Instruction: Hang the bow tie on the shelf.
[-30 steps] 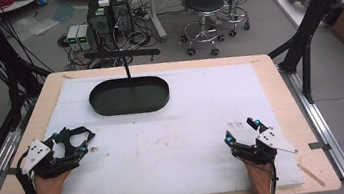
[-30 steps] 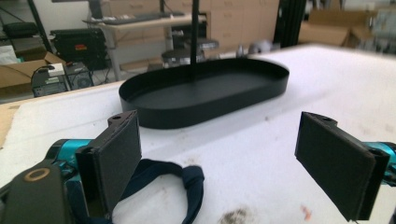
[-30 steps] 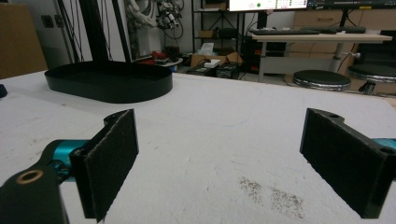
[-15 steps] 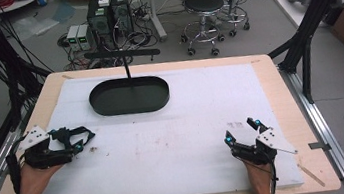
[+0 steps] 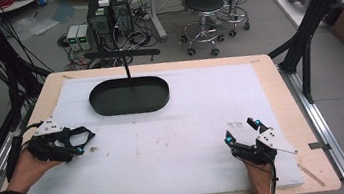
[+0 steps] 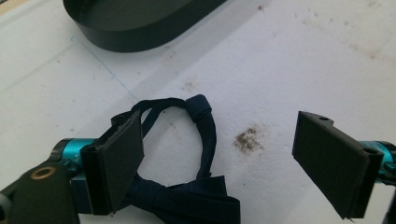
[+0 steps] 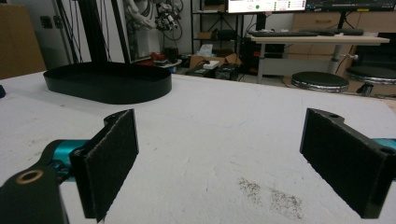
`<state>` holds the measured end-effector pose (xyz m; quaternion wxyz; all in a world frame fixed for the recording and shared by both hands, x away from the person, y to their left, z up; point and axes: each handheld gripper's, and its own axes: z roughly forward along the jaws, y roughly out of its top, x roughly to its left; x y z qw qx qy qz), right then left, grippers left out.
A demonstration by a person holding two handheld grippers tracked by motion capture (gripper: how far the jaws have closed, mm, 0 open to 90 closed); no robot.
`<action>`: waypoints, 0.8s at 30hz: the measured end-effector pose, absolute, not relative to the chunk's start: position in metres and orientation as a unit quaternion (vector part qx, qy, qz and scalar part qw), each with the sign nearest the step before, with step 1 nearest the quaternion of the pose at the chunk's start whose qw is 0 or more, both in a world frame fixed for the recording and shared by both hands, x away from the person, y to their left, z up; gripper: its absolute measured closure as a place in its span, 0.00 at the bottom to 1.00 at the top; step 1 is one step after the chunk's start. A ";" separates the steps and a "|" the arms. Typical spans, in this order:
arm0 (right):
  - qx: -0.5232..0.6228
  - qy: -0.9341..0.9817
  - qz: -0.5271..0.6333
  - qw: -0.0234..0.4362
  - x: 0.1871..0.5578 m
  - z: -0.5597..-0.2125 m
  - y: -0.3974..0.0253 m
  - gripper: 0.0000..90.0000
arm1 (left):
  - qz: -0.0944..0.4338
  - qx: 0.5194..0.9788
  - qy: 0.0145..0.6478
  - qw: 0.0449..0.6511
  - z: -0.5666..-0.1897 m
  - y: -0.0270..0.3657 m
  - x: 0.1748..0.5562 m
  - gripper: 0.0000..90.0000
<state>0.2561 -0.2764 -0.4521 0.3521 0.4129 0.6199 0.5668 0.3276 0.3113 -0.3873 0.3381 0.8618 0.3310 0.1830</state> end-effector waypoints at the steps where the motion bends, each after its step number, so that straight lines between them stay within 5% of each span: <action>1: 0.413 0.620 0.566 0.352 0.256 -0.452 -0.276 0.12 | 0.178 0.866 0.331 0.331 -0.387 0.310 0.329 0.20; 24: 0.415 0.615 0.570 0.353 0.256 -0.452 -0.278 0.12 | 0.122 0.905 0.339 0.225 -0.407 0.299 0.358 0.36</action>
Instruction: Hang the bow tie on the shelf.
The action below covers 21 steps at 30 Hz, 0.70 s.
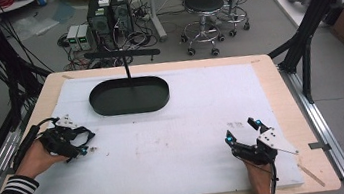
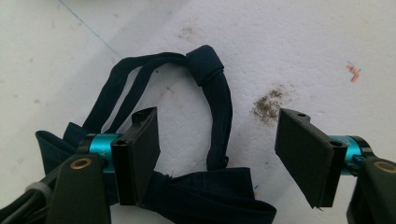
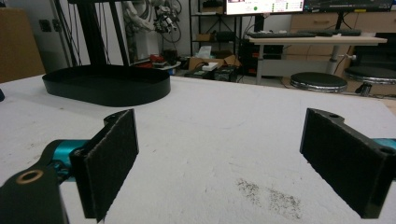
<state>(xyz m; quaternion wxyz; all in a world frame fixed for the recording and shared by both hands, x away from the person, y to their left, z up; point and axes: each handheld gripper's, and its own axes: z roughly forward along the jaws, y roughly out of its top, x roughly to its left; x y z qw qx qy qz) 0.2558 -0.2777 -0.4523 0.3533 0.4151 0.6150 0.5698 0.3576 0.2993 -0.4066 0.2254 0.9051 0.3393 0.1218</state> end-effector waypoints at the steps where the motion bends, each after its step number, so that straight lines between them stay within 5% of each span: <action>1: 0.415 0.615 0.570 0.353 0.256 -0.452 -0.278 0.12 | 0.122 0.906 0.339 0.224 -0.407 0.299 0.359 0.37; 21: 0.416 0.614 0.570 0.353 0.256 -0.452 -0.278 0.12 | 0.101 0.920 0.335 0.177 -0.405 0.291 0.364 0.60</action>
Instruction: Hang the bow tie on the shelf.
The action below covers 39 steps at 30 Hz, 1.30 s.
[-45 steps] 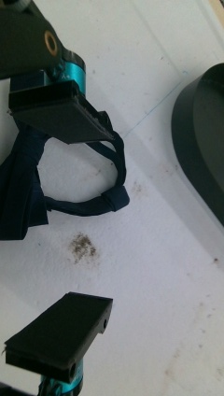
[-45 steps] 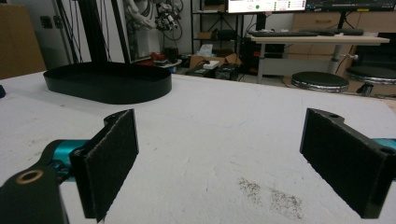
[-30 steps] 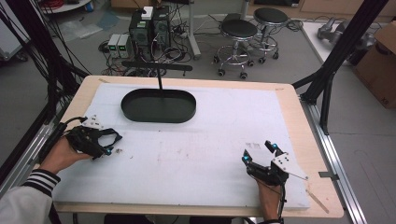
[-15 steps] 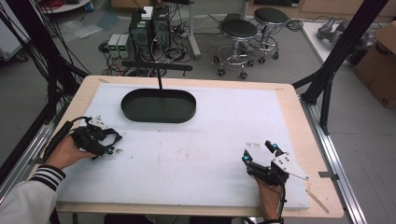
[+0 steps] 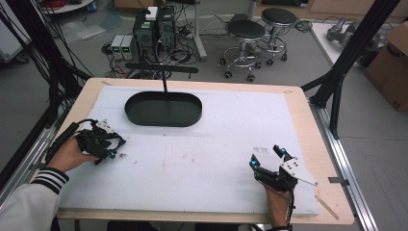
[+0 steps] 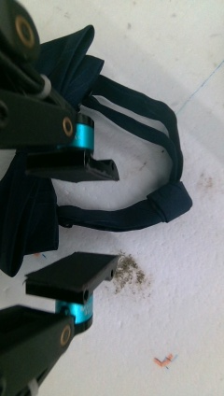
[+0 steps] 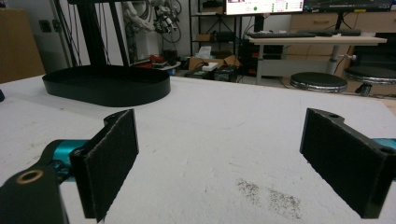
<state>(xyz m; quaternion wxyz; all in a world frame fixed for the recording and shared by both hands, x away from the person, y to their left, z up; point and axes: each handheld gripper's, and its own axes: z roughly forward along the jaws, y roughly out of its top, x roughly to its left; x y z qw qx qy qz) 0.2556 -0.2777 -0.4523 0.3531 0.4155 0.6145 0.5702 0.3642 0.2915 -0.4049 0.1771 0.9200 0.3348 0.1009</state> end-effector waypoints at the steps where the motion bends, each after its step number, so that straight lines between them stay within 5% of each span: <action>1: 0.414 0.614 0.570 0.356 0.256 -0.452 -0.278 0.12 | 0.101 0.920 0.335 0.175 -0.405 0.291 0.364 0.60; 6: 0.414 0.614 0.571 0.354 0.256 -0.452 -0.278 0.12 | 0.099 0.919 0.344 0.167 -0.407 0.291 0.365 0.62; 21: 0.414 0.614 0.571 0.354 0.256 -0.452 -0.278 0.12 | 0.098 0.917 0.353 0.158 -0.409 0.291 0.367 0.92; 39: 0.415 0.613 0.571 0.355 0.256 -0.452 -0.278 0.12 | 0.159 0.890 0.359 0.232 -0.395 0.304 0.360 0.95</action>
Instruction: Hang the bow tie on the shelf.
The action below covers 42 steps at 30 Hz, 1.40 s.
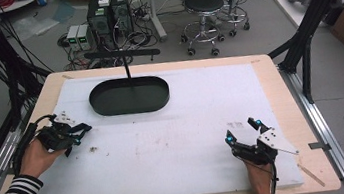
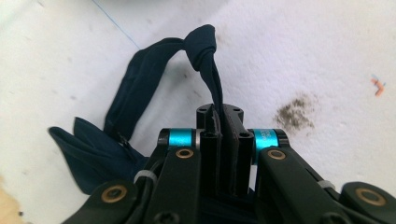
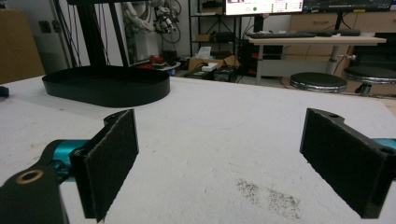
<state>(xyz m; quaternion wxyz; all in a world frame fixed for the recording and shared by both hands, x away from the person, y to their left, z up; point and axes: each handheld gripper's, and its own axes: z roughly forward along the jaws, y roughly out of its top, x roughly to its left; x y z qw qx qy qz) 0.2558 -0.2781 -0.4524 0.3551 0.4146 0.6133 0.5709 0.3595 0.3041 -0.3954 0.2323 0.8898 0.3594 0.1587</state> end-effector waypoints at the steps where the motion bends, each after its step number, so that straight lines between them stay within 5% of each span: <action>1: 0.415 0.614 0.571 0.355 0.256 -0.452 -0.278 0.12 | 0.165 0.886 0.361 0.240 -0.394 0.305 0.359 0.95; 23: 0.417 0.612 0.571 0.353 0.256 -0.452 -0.278 0.12 | 0.267 0.769 0.378 0.441 -0.374 0.295 0.350 0.95; 42: 0.417 0.614 0.571 0.352 0.256 -0.452 -0.278 0.12 | 0.300 0.713 0.381 0.507 -0.347 0.263 0.376 0.95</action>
